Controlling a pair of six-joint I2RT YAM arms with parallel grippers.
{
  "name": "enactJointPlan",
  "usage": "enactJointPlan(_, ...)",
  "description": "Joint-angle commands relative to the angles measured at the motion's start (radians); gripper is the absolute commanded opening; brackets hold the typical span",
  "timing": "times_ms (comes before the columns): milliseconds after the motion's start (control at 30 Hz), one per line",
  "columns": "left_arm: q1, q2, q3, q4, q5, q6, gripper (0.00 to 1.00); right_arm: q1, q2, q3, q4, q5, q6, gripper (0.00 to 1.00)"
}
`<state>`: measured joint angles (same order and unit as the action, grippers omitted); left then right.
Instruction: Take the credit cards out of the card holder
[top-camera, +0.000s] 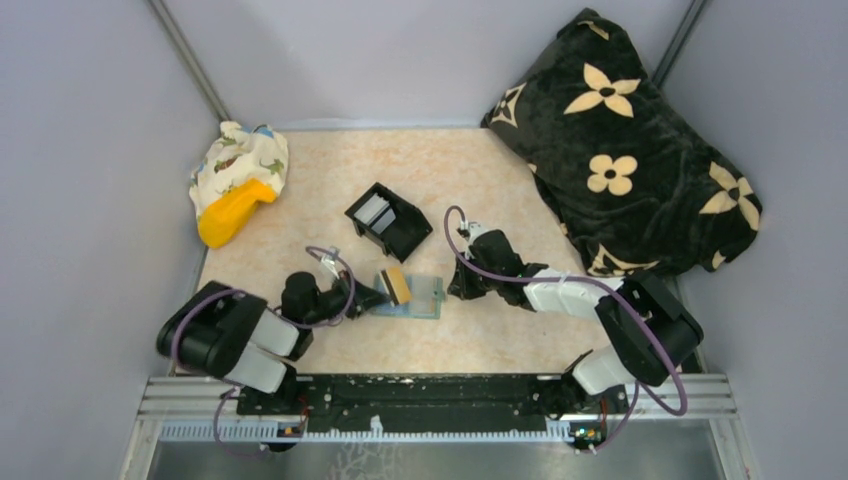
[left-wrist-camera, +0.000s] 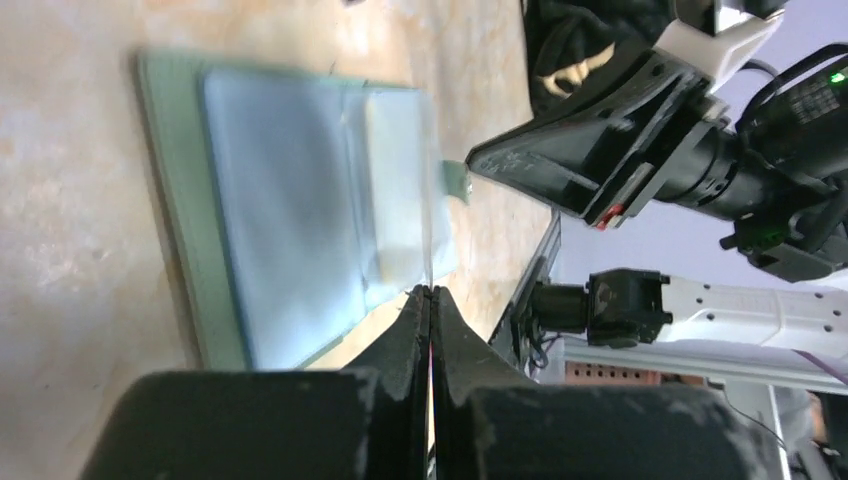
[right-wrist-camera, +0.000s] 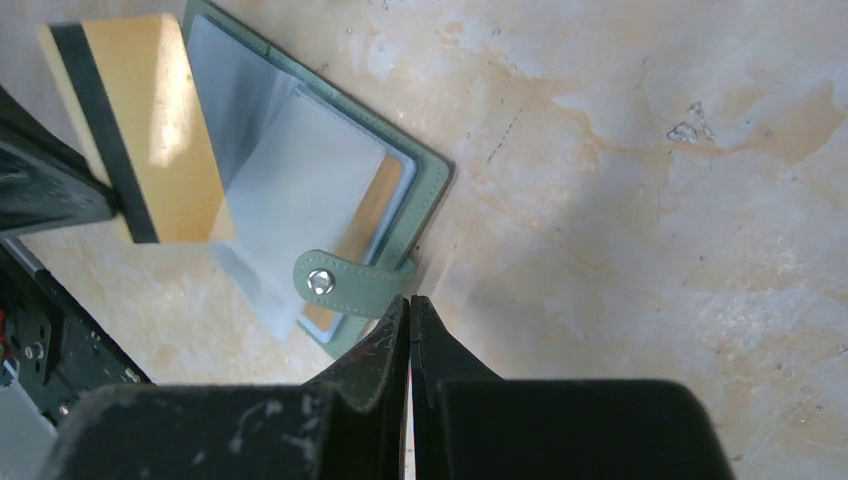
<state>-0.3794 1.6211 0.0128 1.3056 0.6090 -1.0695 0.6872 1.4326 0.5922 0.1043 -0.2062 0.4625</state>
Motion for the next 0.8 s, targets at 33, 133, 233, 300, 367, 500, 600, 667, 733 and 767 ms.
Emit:
enactJointPlan(33, -0.005, -0.392, 0.134, -0.725, -0.151, 0.28, 0.0, 0.01, 0.012, 0.039, 0.046, -0.011, -0.011, 0.0)
enactJointPlan(133, -0.005, -0.555, 0.185, -0.926, -0.211, 0.351, 0.0, 0.009, 0.014, 0.042, 0.056, -0.022, -0.009, 0.0)
enactJointPlan(233, -0.004, -0.646, 0.213, -0.983, -0.177, 0.362, 0.0, 0.009, 0.007, 0.053, 0.062, -0.029, -0.01, 0.0)
enactJointPlan(300, -0.004, -0.711, 0.232, -1.015, -0.171, 0.368, 0.0, 0.01, -0.014, 0.054, 0.076, -0.028, -0.013, 0.0)
enactJointPlan(367, -0.003, -0.774, 0.252, -1.04, -0.166, 0.377, 0.0, 0.008, -0.048, 0.054, 0.086, -0.019, -0.02, 0.0)
enactJointPlan(500, -0.003, -0.861, 0.295, -1.045, -0.133, 0.382, 0.0, -0.021, -0.135, 0.06, 0.12, -0.038, -0.034, 0.0)
enactJointPlan(600, -0.004, -0.887, 0.299, -0.942, -0.109, 0.35, 0.0, -0.073, -0.199, 0.06, 0.206, -0.119, 0.002, 0.06)
enactJointPlan(667, -0.004, -0.864, 0.335, -0.913, -0.081, 0.349, 0.0, -0.102, -0.218, 0.081, 0.239, -0.187, 0.01, 0.16)
enactJointPlan(733, -0.004, -0.812, 0.385, -0.93, -0.036, 0.364, 0.0, -0.123, -0.221, 0.109, 0.247, -0.226, 0.011, 0.27)
enactJointPlan(767, -0.004, -0.786, 0.426, -0.947, -0.018, 0.376, 0.0, -0.129, -0.222, 0.117, 0.252, -0.234, 0.011, 0.32)
